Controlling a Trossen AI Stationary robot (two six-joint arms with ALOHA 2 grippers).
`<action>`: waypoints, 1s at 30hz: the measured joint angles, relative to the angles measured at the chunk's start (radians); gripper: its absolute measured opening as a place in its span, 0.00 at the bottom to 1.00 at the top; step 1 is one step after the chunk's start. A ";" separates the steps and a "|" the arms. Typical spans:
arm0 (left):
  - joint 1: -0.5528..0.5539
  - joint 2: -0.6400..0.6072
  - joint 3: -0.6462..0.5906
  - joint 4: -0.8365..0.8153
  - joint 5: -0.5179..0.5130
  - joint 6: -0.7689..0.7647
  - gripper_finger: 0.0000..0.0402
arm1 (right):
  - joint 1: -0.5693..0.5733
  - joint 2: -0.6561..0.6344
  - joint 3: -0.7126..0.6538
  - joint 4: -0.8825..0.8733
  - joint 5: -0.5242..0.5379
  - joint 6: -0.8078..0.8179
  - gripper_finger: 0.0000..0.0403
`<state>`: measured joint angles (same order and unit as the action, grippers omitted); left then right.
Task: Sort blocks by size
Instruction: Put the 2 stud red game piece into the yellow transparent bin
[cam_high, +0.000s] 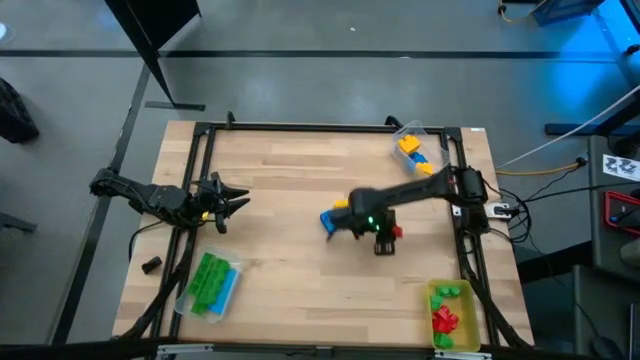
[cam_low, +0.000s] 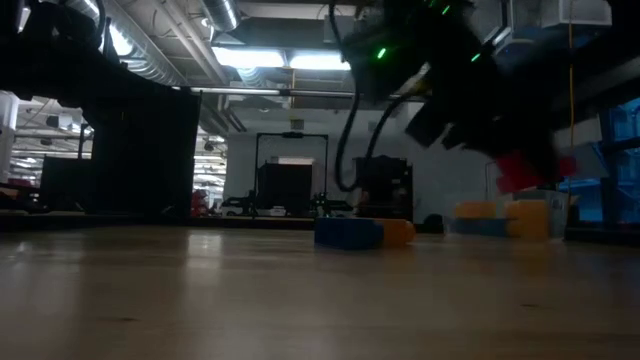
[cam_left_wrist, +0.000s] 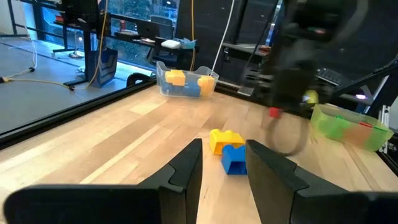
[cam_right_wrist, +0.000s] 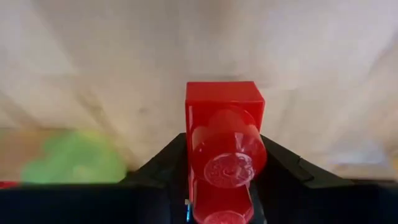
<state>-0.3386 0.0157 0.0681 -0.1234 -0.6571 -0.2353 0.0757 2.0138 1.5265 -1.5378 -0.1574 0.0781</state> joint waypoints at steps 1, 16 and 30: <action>0.000 0.000 0.000 0.000 0.000 0.000 0.27 | 0.029 -0.002 0.000 -0.006 -0.010 0.021 0.36; 0.000 0.000 0.000 0.000 0.000 0.000 0.27 | 0.524 -0.060 0.000 -0.032 -0.073 0.485 0.38; 0.000 0.000 0.000 0.000 0.000 0.000 0.27 | 0.884 -0.060 0.000 -0.034 -0.132 0.882 0.32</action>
<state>-0.3386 0.0158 0.0681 -0.1230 -0.6573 -0.2353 0.9594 1.9541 1.5265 -1.5714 -0.2890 0.9604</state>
